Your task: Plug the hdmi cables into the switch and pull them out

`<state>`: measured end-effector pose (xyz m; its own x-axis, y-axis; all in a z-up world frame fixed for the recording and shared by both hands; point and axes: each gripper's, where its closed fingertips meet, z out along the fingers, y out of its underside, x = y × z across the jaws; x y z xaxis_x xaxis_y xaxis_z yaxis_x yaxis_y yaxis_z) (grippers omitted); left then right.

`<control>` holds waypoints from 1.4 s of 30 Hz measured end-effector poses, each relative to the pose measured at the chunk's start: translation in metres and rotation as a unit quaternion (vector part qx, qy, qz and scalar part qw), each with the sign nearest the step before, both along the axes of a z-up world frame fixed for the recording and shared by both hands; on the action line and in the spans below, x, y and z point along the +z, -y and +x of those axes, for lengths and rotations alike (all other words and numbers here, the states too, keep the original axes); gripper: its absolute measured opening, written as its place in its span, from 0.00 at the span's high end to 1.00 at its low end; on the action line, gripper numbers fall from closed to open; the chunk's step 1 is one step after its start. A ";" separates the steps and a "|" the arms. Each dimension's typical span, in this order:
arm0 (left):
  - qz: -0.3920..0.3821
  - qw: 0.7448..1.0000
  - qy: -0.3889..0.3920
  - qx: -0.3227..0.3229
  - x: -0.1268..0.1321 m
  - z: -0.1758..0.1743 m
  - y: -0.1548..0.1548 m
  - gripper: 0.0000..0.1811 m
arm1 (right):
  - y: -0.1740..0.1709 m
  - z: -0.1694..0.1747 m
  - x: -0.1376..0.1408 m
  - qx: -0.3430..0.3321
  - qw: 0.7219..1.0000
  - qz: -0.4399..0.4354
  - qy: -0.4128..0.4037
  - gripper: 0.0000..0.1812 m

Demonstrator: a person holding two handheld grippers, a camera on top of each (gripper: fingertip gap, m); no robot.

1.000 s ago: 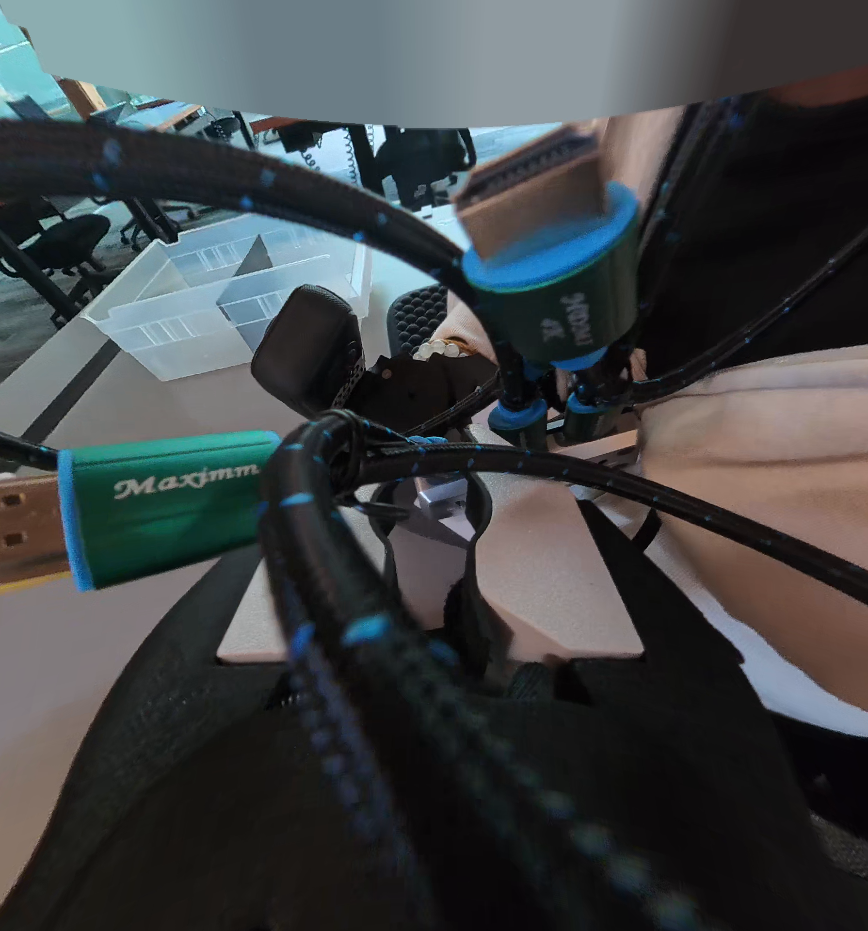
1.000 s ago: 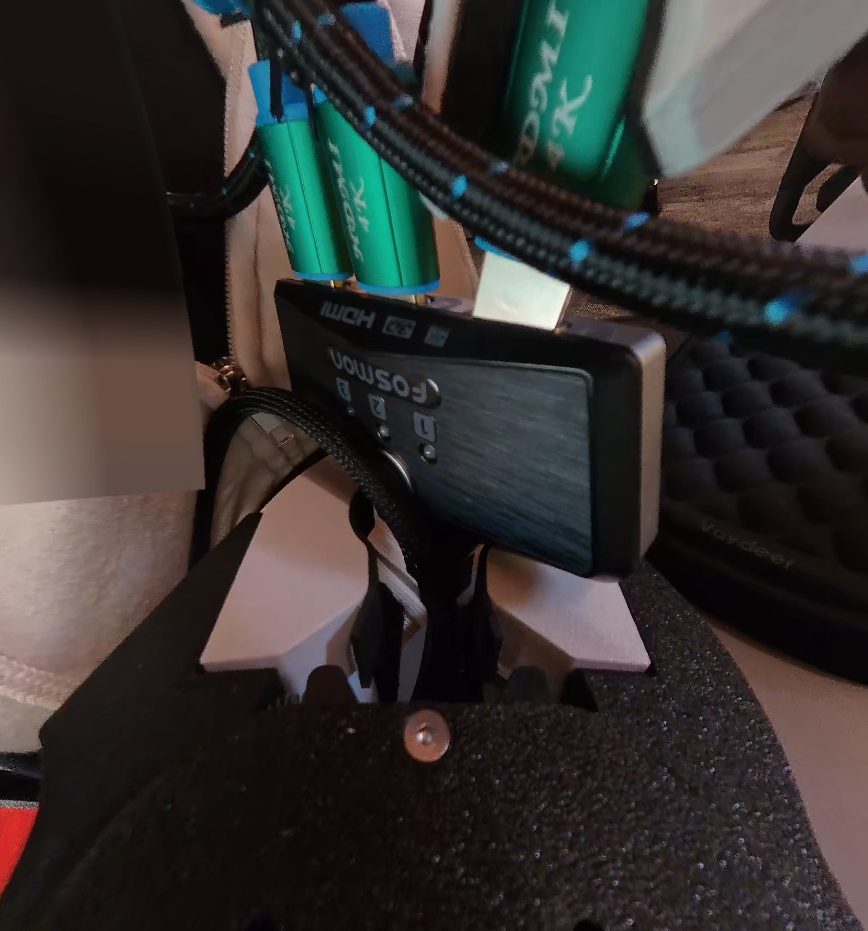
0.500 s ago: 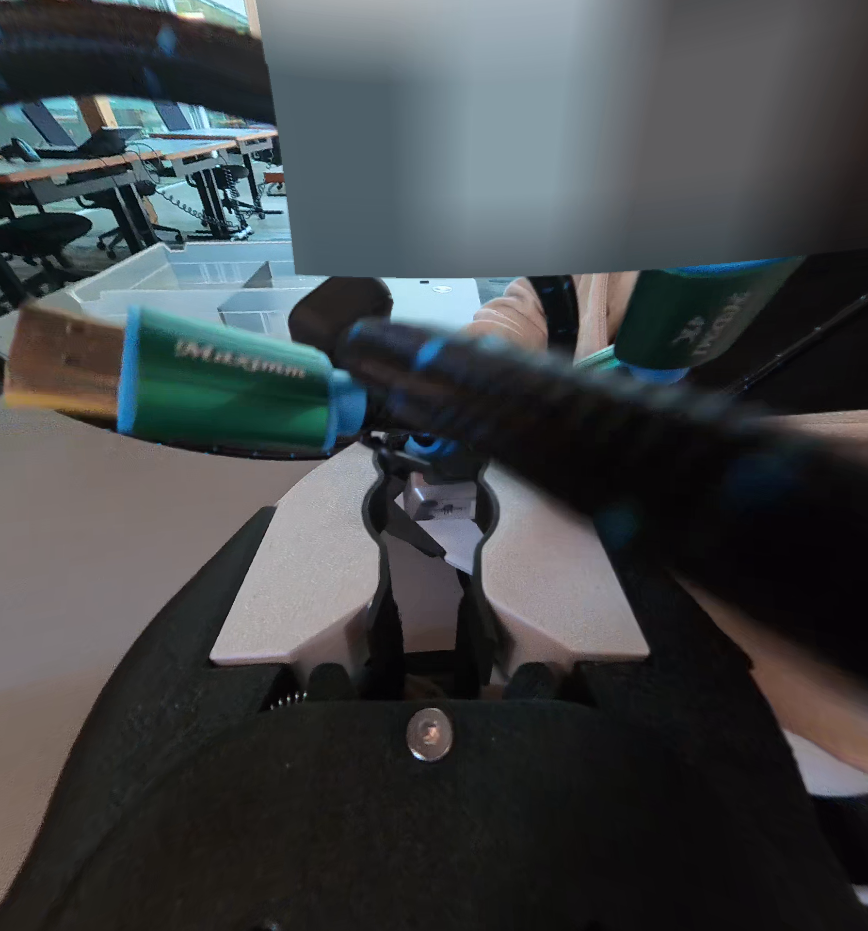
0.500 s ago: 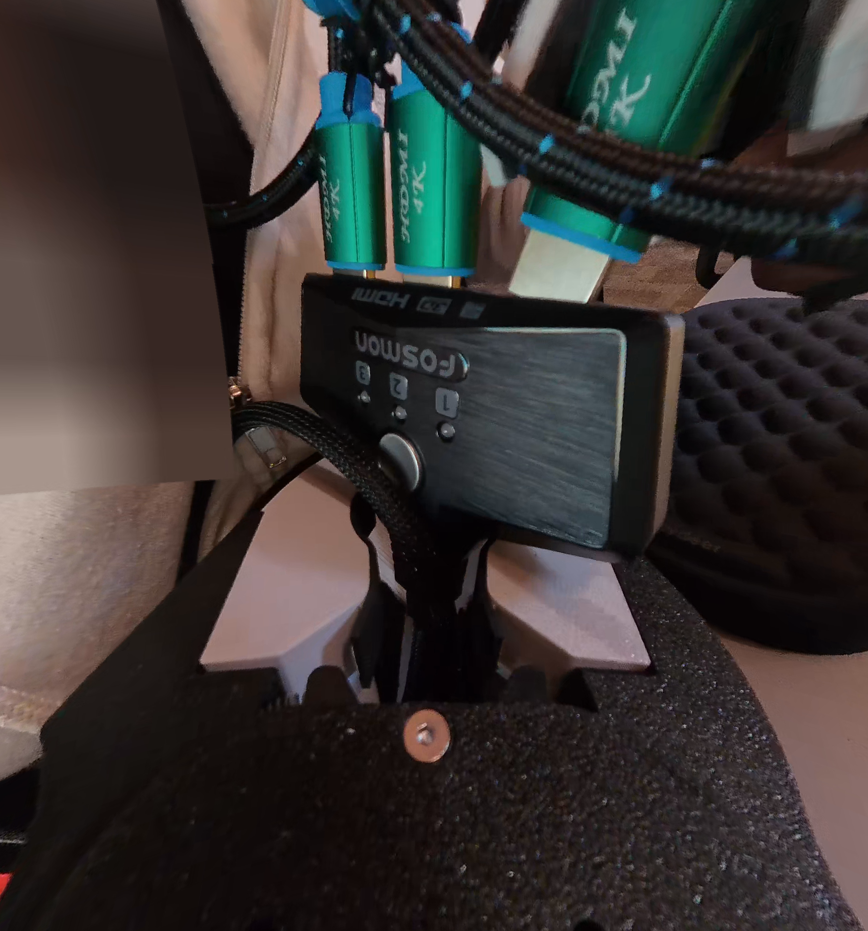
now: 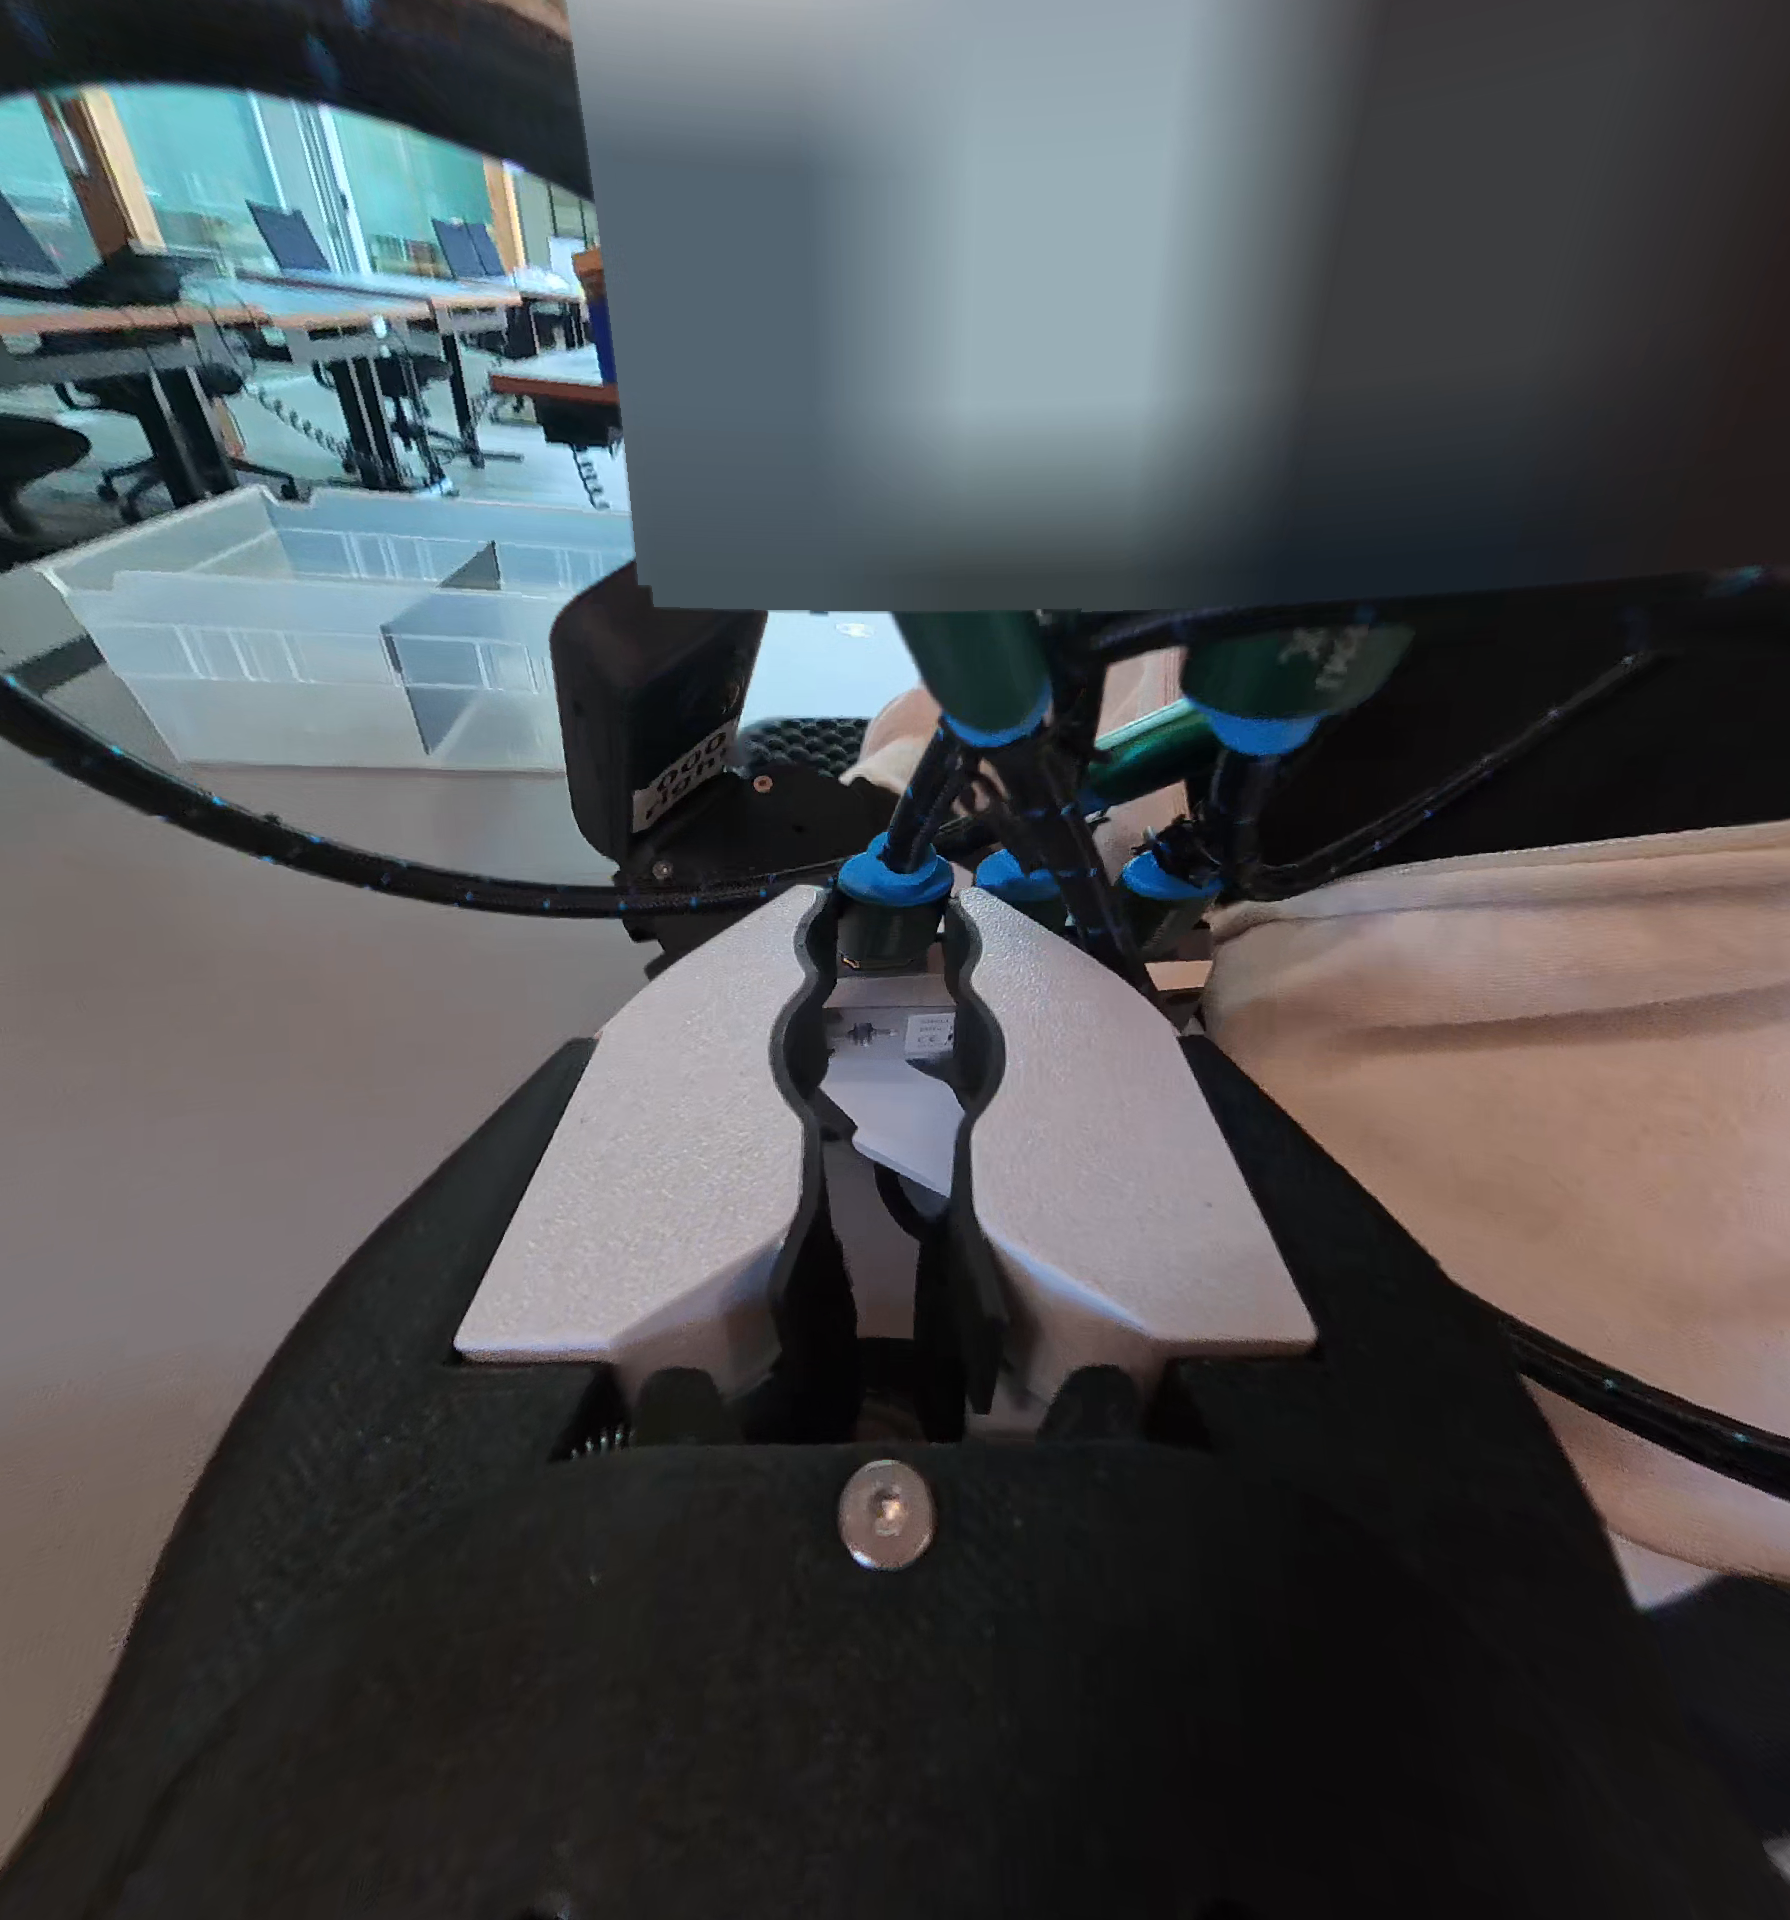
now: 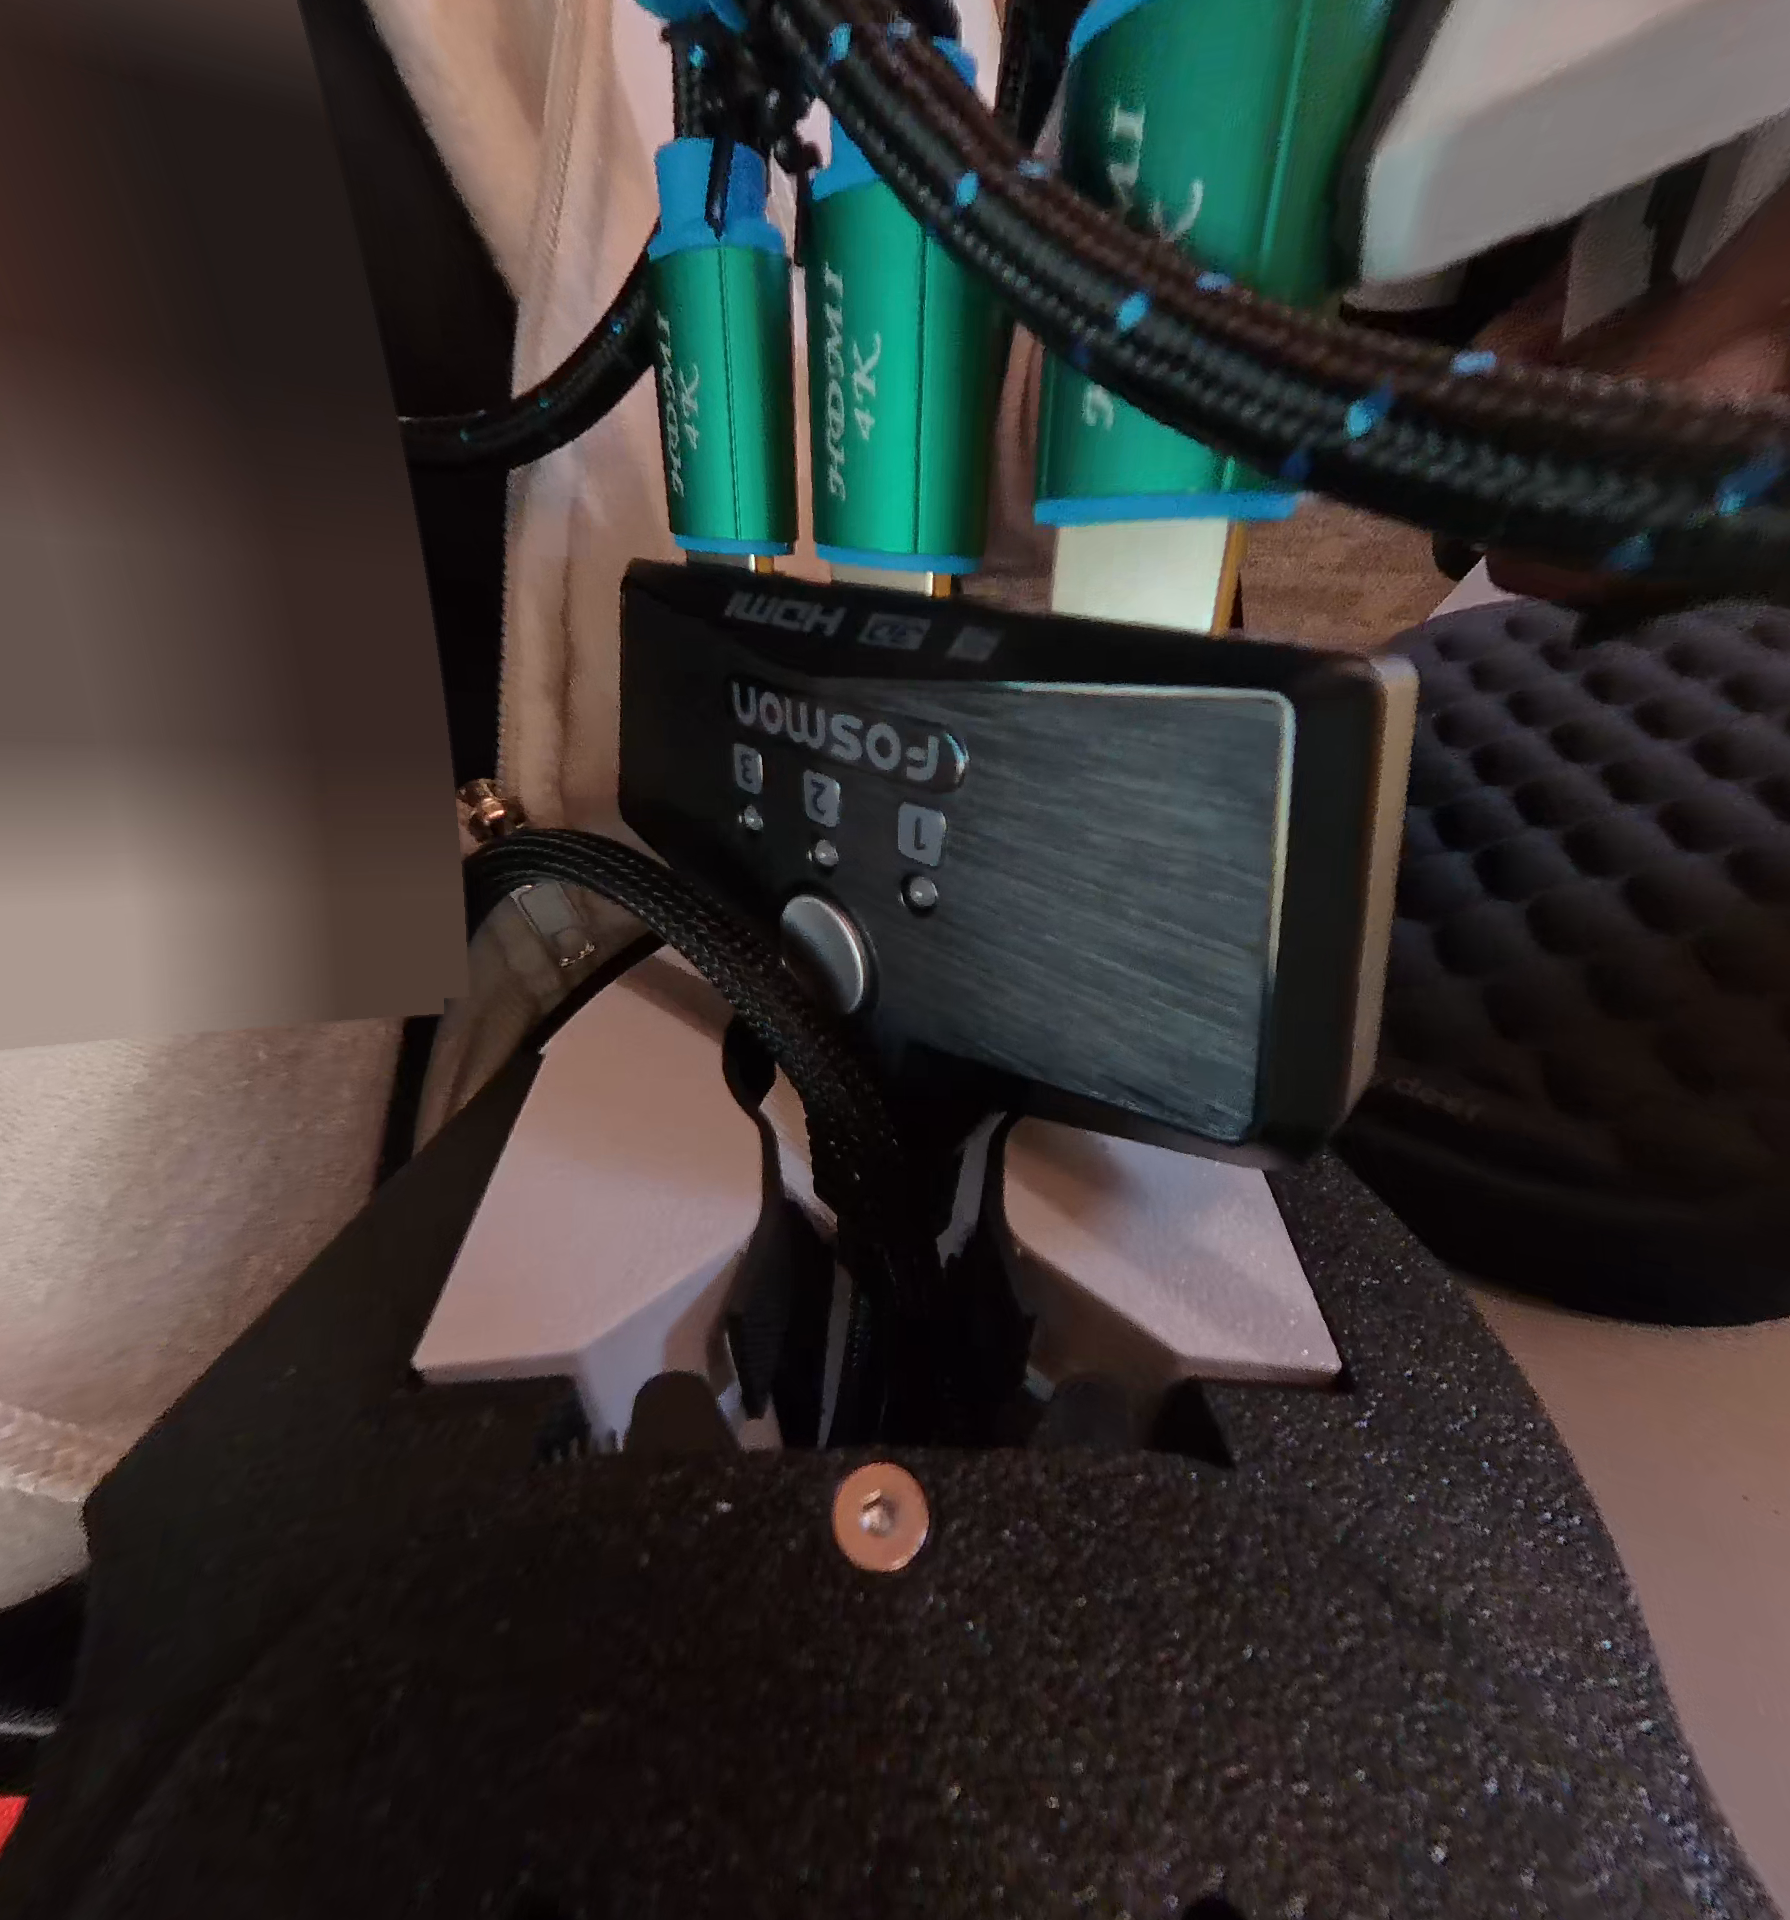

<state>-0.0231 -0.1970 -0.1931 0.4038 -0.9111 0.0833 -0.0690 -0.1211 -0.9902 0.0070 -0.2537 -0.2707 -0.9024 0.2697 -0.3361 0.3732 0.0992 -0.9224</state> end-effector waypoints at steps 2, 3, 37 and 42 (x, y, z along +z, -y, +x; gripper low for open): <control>-0.032 0.999 -0.009 -0.002 -0.002 0.000 0.001 0.89 | 0.001 0.000 -0.002 0.003 1.000 0.007 0.005 0.78; -0.047 0.999 -0.007 -0.002 -0.003 0.000 0.000 0.89 | 0.002 0.000 -0.002 0.003 1.000 0.006 0.007 0.78; 0.133 0.891 0.264 0.345 0.061 -0.089 -0.055 0.80 | -0.108 -0.039 0.035 -0.269 0.961 -0.023 -0.065 0.80; 0.173 0.833 0.330 0.409 0.079 -0.127 -0.041 0.80 | -0.115 -0.048 0.029 -0.314 0.946 0.008 -0.078 0.79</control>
